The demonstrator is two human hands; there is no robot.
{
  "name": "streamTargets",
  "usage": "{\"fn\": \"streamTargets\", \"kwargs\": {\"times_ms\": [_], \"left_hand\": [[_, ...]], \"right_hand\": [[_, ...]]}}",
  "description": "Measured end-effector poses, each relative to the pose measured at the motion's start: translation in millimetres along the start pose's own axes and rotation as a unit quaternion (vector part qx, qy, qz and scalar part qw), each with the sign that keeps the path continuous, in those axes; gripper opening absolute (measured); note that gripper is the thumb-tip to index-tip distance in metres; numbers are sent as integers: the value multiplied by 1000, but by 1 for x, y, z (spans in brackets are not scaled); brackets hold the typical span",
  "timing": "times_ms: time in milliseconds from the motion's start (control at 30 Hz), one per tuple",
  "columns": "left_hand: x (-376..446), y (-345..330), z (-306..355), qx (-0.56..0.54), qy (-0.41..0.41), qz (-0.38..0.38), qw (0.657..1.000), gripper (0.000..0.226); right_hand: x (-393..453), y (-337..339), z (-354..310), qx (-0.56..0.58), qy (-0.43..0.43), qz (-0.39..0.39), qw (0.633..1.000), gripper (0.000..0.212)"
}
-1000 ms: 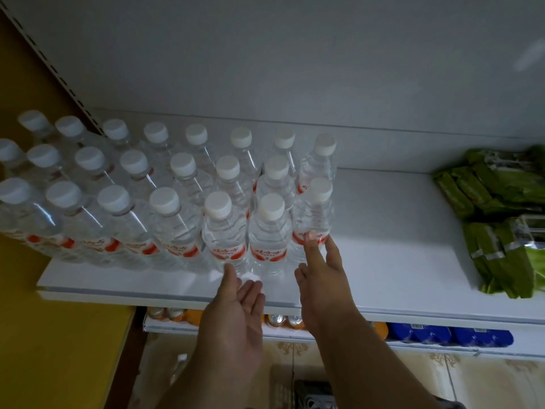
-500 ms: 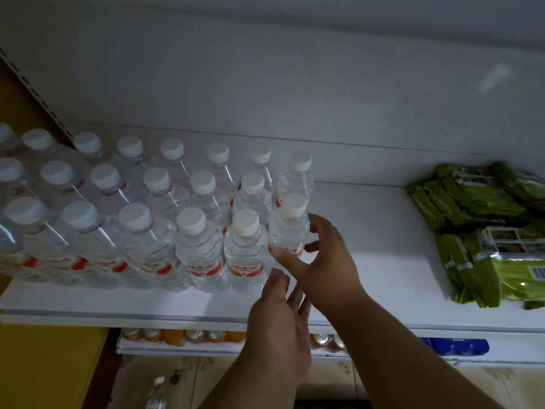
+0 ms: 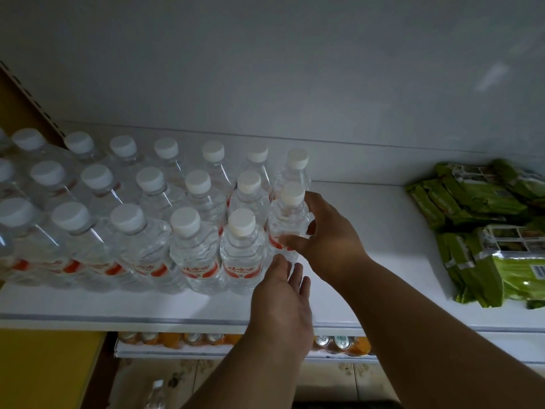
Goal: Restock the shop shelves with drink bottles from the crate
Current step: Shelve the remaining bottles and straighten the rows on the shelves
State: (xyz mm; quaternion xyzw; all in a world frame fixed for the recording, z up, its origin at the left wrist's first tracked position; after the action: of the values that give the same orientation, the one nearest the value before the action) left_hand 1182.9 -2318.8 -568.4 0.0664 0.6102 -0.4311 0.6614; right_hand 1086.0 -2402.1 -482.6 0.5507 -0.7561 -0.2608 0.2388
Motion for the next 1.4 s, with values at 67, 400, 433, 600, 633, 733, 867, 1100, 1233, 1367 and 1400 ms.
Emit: {"fn": "streamTargets", "kwargs": {"times_ms": [67, 400, 433, 600, 633, 733, 867, 1100, 1233, 1367, 1400], "left_hand": [[1, 0, 5, 20, -24, 8, 999, 34], [3, 1, 18, 65, -102, 4, 993, 49], [1, 1, 19, 72, -105, 2, 992, 48], [-1, 3, 15, 57, -60, 19, 996, 29], [0, 2, 14, 55, -56, 21, 997, 17], [1, 3, 11, 42, -48, 27, 998, 6], [2, 2, 6, 34, -25, 23, 999, 15], [6, 3, 2, 24, -1, 20, 1000, 15], [6, 2, 4, 22, -10, 13, 1000, 14], [7, 3, 4, 25, -15, 15, 999, 14], [7, 3, 4, 25, -13, 13, 1000, 15]], "right_hand": [[2, 0, -1, 2, 0, 4, 1000, 75], [8, 42, 4, 58, -29, 140, 988, 42], [18, 50, 1, 51, -26, 161, 985, 33], [77, 47, -23, -54, 14, 45, 997, 43], [83, 43, -25, -61, 16, 25, 998, 49], [89, 34, -23, -74, 14, 7, 997, 53], [89, 30, -19, -64, 10, 32, 997, 48], [93, 23, -24, -46, 20, 54, 997, 47], [94, 23, -21, -51, 19, 47, 997, 47], [97, 23, -21, -37, 17, 30, 999, 46], [97, 23, -20, -36, 15, 33, 999, 46]]}}
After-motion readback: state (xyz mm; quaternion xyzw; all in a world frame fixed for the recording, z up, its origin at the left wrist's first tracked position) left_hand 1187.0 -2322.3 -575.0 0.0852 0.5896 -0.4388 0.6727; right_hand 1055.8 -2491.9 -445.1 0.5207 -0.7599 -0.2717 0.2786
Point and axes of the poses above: each hand's wrist, its own x-axis towards the middle knuckle, its own y-axis out of the back of the hand, z = x × y, the point moved 10 cm from there along x, towards the middle knuckle, and after that the axes turned 10 degrees about z, right-handed, at the moved point
